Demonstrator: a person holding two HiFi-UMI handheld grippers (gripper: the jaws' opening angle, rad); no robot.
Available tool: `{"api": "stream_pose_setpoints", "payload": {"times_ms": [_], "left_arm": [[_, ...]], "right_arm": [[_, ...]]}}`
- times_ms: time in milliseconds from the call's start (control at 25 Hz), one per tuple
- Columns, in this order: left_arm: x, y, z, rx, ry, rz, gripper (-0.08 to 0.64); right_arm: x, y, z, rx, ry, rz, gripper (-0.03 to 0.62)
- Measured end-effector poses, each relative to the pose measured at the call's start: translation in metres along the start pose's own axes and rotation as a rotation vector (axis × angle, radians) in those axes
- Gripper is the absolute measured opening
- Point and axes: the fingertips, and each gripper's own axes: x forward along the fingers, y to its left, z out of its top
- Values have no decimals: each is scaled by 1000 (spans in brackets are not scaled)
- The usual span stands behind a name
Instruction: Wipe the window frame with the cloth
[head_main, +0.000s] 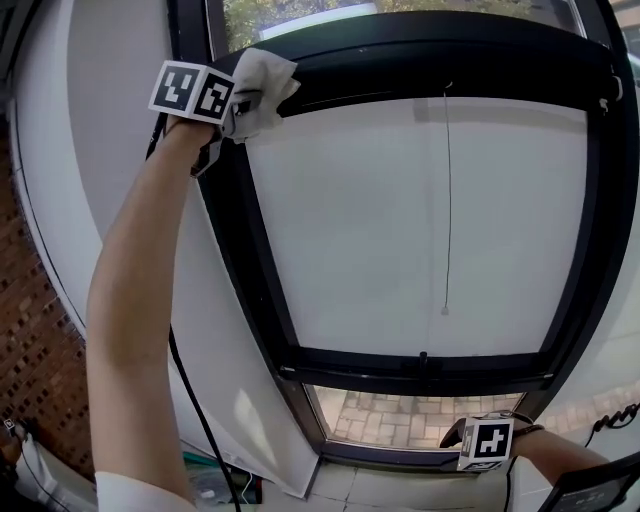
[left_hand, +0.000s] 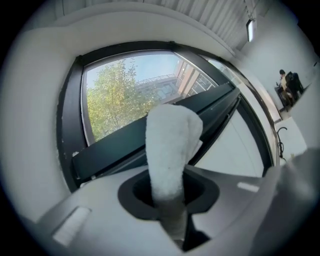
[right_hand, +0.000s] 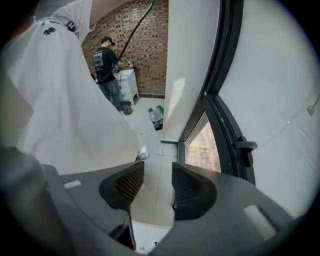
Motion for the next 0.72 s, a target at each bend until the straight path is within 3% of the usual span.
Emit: {"api": "stream_pose_setpoints", "payload": {"times_ms": [360,560,720], "left_arm": [[-22,71,-58,11,74,95,92],[-27,92,-80,25,101,137,92],[-26,88,-78,64,83,139,92]], "right_arm": [[34,9,50,21,-19,40,176],[45,18,66,36,-28,56,176],[48,25,67,58,-32,69,176]]}}
